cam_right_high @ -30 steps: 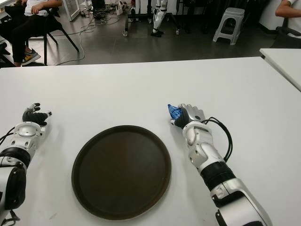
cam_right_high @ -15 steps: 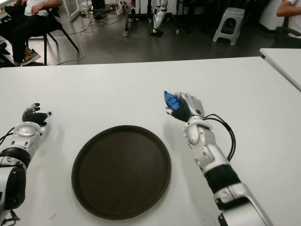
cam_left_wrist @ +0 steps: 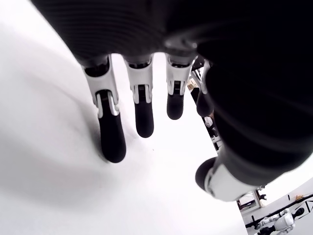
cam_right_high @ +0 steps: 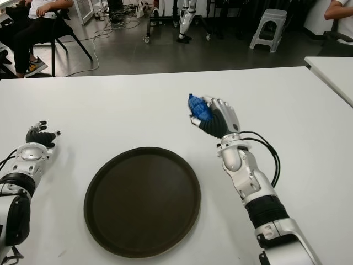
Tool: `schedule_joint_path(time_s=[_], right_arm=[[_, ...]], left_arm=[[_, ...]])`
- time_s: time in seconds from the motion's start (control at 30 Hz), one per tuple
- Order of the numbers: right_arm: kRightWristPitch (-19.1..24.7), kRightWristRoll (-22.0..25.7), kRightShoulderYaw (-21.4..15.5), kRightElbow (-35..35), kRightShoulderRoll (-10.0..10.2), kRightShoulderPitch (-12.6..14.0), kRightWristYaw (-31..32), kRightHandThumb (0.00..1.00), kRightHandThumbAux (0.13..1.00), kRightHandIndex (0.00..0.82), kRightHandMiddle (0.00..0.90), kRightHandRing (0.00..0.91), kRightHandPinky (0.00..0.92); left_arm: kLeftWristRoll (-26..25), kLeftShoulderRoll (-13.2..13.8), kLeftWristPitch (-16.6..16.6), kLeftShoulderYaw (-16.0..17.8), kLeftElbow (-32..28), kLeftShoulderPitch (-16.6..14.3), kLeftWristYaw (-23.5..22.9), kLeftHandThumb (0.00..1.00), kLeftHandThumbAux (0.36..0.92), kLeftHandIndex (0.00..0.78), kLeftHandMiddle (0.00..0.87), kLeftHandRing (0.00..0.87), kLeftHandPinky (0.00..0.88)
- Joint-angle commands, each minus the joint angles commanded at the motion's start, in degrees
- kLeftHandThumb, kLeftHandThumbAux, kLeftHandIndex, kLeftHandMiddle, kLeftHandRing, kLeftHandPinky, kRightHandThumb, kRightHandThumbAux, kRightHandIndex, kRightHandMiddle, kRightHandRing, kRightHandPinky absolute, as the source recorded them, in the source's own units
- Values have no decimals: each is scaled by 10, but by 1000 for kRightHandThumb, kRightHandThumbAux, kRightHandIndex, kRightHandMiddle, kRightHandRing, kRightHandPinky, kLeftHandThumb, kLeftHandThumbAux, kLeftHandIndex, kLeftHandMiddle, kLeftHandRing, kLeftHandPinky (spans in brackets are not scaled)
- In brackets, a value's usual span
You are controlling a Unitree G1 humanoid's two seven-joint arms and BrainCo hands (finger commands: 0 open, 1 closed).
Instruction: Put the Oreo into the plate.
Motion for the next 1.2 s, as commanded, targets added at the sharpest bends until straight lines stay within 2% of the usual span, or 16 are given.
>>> schedule_joint_path(time_s=[0.2, 0.5, 0.77, 0.8, 0.9, 1.03, 1.2], right_arm=[[-53, 37, -25, 6, 7, -4, -2, 736, 708, 442, 862, 854, 858], [-138, 71, -53, 51, 18, -18, -19, 732, 710, 442, 855, 851, 857], [-167, 97, -71, 70, 30, -23, -16, 729, 710, 442, 850, 848, 854], [-166, 100, -73, 70, 32, -23, -15, 774, 696, 438, 732, 841, 849], [-159, 123, -84, 67, 42, -21, -2, 827, 678, 435, 592, 833, 842], [-153, 145, -92, 60, 50, -18, 15, 847, 672, 433, 539, 829, 840], [-136, 199, -104, 50, 66, -20, 67, 849, 672, 433, 539, 826, 828]], left_arm=[[-1, 0, 0, 1, 1, 0, -2, 250, 760, 62, 113, 136, 145], [-3, 1, 0, 5, 1, 1, -2, 275, 763, 75, 123, 144, 144], [-1, 1, -1, 4, 2, 1, -3, 278, 759, 72, 129, 148, 155], [-1, 2, -1, 3, 2, 1, -2, 277, 759, 76, 131, 151, 156], [3, 2, 1, 0, 3, 1, -1, 263, 762, 82, 128, 151, 149], [4, 3, 1, -1, 3, 2, -1, 253, 765, 84, 126, 153, 158], [1, 3, 0, 1, 3, 3, -3, 256, 765, 80, 121, 148, 159]])
